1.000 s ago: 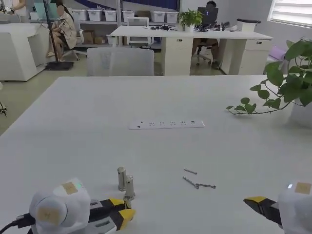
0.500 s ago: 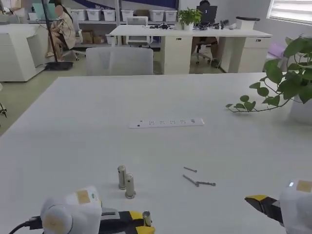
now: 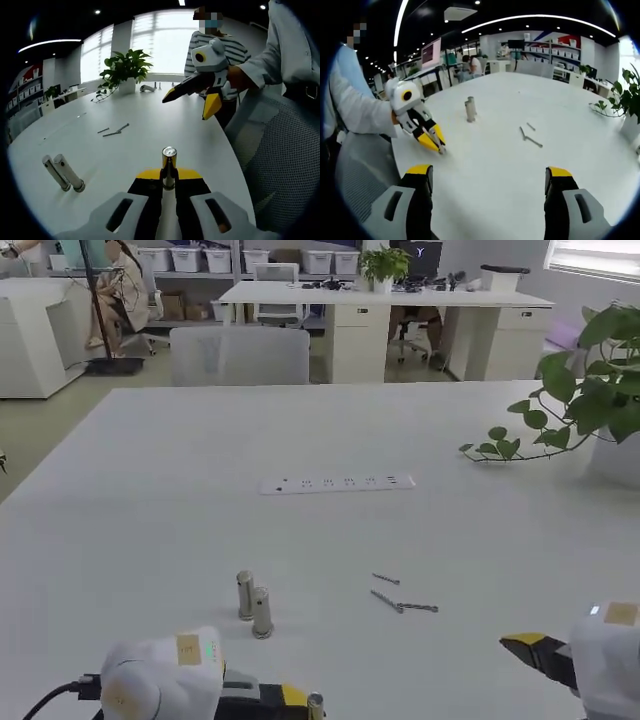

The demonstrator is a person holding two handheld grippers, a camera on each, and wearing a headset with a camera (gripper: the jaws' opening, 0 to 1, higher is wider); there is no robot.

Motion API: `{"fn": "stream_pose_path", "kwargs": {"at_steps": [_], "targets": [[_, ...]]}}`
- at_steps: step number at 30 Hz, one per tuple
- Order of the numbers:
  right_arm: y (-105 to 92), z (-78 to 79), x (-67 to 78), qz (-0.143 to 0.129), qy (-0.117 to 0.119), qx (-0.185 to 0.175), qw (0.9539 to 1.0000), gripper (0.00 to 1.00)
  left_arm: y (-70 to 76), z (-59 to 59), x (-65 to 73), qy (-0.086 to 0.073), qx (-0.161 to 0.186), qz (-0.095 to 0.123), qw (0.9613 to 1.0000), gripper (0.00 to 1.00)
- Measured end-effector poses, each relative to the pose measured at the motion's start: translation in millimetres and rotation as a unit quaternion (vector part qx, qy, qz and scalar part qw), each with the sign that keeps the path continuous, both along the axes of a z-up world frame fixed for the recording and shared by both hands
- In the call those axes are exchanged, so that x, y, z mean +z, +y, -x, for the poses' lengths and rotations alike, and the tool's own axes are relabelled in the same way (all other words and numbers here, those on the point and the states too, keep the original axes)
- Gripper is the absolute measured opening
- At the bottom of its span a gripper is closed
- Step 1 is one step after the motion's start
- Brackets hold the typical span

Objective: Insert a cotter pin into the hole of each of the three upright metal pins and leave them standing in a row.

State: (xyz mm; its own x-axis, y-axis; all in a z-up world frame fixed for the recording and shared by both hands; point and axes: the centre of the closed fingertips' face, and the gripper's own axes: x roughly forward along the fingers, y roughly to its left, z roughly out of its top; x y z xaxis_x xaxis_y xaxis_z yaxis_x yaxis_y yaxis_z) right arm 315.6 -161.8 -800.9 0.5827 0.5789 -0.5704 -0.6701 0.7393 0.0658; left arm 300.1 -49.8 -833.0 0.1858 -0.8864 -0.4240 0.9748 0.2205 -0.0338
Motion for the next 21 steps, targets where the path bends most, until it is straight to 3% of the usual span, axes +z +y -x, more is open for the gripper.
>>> {"fn": "stream_pose_path", "kwargs": {"at_steps": [5,21], "targets": [[-0.9,-0.6,-0.9,0.001,0.002,-0.001,1.0,0.94,-2.7,0.0,-2.6,-0.003,-0.008,-0.004,1.0,0.06],[-1.9,0.0,-5.6,0.005,0.008,-0.001,1.0,0.94,-6.1,-7.1,-12.5,0.007,-0.009,-0.002,0.9999,0.06]]}}
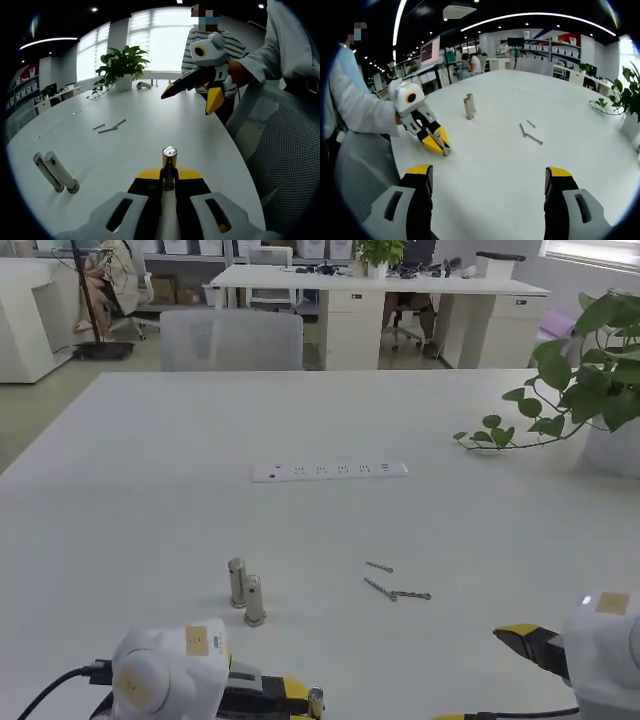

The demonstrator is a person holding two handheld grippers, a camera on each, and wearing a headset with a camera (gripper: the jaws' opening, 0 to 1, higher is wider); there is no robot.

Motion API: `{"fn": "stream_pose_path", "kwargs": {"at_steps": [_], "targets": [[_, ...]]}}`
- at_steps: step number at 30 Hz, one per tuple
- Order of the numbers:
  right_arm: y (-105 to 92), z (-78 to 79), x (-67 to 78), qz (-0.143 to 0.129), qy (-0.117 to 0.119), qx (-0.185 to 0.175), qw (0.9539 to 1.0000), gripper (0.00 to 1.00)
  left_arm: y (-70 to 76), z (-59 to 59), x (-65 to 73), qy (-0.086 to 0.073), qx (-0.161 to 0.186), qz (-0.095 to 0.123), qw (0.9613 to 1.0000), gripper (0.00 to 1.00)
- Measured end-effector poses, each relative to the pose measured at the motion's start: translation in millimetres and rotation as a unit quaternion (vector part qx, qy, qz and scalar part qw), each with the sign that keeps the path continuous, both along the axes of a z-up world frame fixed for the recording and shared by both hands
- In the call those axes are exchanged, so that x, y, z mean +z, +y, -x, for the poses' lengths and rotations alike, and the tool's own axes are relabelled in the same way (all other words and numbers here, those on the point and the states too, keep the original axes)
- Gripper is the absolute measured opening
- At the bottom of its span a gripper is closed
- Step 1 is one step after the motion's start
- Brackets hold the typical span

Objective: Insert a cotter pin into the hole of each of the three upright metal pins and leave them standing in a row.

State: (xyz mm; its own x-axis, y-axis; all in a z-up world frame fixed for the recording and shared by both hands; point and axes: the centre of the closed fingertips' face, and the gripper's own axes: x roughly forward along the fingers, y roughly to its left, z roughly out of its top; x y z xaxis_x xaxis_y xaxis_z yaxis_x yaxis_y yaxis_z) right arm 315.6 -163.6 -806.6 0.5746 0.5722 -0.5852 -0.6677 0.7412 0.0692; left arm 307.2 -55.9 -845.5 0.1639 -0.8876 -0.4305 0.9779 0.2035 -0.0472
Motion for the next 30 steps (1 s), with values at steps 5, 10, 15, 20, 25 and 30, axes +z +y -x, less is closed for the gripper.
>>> {"fn": "stream_pose_path", "kwargs": {"at_steps": [5,10,15,20,25,30], "targets": [[0.1,-0.4,0.1,-0.001,0.0,-0.001,1.0,0.94,-0.7,-3.1,-0.4,0.004,0.001,0.007,1.0,0.07],[-1.6,-0.1,0.0,0.0,0.0,-0.003,1.0,0.94,-1.4,-3.8,0.0,0.01,0.001,0.012,0.9999,0.07],[-1.5,0.8,-0.9,0.001,0.001,-0.002,1.0,0.94,-0.7,-3.8,-0.2,0.012,0.002,0.012,0.9999,0.08],[-0.8,1.2,-0.3,0.0,0.001,-0.002,1.0,0.94,-0.8,-3.5,0.3,0.017,0.008,0.014,0.9997,0.16],[-0.8,1.7,0.2,0.001,0.001,-0.001,1.0,0.94,0.3,-6.0,4.5,0.016,0.018,0.019,0.9995,0.24],[-0.5,0.9,0.8,-0.001,-0.001,-0.001,1.0,0.94,3.9,-5.9,11.7,0.022,0.026,0.027,0.9991,0.3]]}}
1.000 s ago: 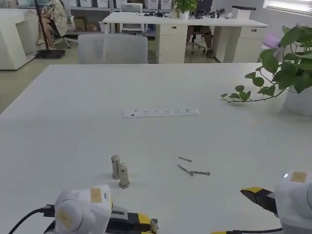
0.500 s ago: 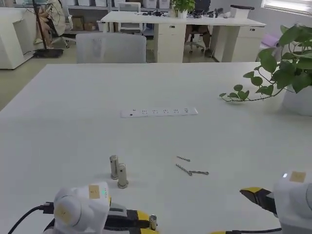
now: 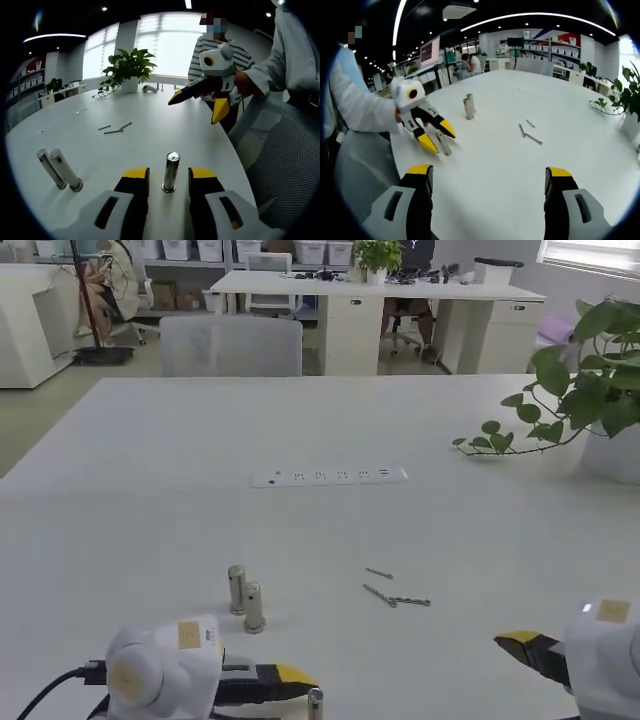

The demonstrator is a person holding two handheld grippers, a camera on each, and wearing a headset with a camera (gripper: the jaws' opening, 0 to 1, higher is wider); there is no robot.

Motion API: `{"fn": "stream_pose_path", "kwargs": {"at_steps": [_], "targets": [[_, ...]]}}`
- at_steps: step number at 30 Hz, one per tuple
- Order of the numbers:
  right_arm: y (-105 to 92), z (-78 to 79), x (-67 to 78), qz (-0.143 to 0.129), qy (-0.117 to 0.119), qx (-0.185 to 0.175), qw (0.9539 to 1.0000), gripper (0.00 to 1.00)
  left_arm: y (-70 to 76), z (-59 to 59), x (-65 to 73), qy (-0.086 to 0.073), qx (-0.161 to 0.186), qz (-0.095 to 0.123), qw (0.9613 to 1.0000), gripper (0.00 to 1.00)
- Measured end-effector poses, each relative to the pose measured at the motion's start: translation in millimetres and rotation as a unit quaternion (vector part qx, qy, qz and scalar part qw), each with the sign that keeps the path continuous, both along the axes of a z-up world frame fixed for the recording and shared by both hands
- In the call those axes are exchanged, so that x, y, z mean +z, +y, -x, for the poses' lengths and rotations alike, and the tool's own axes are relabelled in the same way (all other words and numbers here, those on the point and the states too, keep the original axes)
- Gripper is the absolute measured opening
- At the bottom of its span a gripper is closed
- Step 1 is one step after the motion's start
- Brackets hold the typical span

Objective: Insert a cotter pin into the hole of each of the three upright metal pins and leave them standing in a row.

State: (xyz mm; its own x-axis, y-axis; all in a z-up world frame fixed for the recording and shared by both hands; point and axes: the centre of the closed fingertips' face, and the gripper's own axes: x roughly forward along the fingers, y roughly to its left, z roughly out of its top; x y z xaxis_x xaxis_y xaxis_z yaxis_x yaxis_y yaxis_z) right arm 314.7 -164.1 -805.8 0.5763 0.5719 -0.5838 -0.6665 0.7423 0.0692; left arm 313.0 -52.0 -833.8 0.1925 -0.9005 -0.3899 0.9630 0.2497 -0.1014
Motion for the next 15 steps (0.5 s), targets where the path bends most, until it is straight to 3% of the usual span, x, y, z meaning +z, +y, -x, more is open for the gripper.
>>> {"fn": "stream_pose_path", "kwargs": {"at_steps": [6,12,15], "targets": [[2.2,0.3,-1.3,-0.003,0.002,0.001,1.0,0.94,6.3,0.5,7.7,0.006,0.016,0.008,0.9998,0.38],[4.5,-0.3,-1.7,-0.005,0.001,0.004,1.0,0.94,14.1,-1.0,16.9,0.01,0.043,0.014,0.9989,0.53],[6.6,-0.2,-2.1,-0.005,0.0,0.008,1.0,0.94,17.4,2.8,22.1,0.008,0.048,0.017,0.9987,0.55]]}}
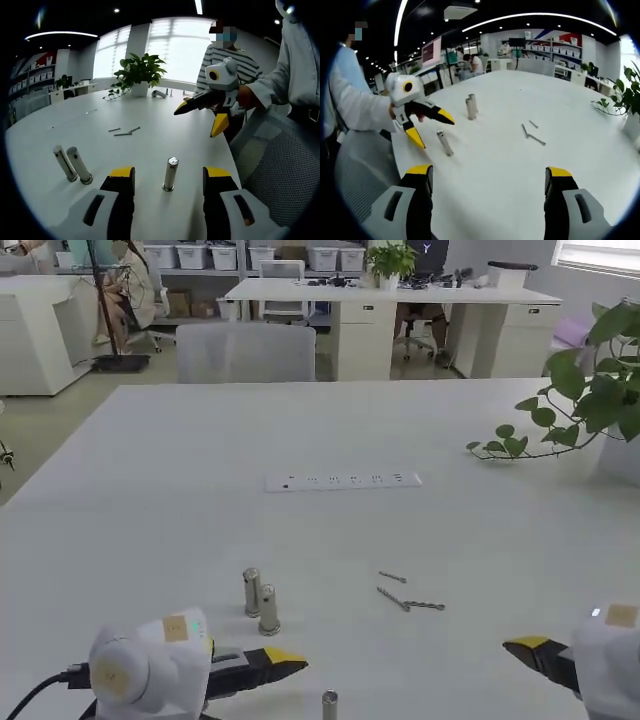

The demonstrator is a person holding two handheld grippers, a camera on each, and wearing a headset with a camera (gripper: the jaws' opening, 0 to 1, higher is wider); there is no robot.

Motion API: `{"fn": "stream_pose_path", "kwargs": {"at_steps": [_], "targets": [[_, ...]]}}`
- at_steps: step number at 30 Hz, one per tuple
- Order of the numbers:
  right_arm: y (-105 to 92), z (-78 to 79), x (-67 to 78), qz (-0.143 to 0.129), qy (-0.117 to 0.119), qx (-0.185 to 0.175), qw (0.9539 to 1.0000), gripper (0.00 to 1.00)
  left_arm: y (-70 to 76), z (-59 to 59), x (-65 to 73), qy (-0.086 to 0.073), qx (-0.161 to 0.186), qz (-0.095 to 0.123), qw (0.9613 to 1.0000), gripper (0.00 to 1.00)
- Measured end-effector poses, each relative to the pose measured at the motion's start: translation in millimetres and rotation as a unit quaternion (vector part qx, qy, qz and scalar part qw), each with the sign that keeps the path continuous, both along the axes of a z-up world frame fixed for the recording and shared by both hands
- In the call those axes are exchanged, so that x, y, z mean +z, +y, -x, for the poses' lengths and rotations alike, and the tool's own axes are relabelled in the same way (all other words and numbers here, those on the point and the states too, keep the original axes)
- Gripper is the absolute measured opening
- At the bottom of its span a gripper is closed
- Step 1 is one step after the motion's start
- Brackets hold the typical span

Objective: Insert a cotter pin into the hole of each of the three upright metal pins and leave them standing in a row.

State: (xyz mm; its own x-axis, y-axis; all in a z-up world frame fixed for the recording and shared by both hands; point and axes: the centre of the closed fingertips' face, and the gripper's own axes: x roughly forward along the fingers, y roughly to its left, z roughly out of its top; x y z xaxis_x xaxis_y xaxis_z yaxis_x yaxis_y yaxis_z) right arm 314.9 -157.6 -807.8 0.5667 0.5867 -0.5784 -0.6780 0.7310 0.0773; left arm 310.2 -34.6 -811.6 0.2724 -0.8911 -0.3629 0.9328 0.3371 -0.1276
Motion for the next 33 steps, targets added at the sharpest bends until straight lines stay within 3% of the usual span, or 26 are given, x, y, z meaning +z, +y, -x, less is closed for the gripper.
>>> {"fn": "stream_pose_path", "kwargs": {"at_steps": [13,15,18,25,33], "targets": [[9.1,-0.1,0.8,-0.008,-0.003,0.016,0.9998,0.94,27.4,2.3,20.4,0.016,0.047,0.014,0.9987,0.71],[9.6,-0.1,0.9,-0.008,-0.004,0.017,0.9998,0.94,34.9,1.5,20.8,0.028,0.065,0.014,0.9974,0.75],[10.1,0.4,0.9,-0.009,-0.004,0.017,0.9998,0.94,42.6,3.7,27.1,0.016,0.072,0.013,0.9972,0.76],[10.4,2.4,0.5,-0.008,-0.005,0.022,0.9997,0.94,56.4,4.7,38.3,-0.002,0.102,0.017,0.9947,0.88],[8.9,1.6,1.2,-0.007,-0.006,0.024,0.9997,0.94,71.0,8.7,38.5,-0.006,0.123,0.017,0.9923,0.94]]}}
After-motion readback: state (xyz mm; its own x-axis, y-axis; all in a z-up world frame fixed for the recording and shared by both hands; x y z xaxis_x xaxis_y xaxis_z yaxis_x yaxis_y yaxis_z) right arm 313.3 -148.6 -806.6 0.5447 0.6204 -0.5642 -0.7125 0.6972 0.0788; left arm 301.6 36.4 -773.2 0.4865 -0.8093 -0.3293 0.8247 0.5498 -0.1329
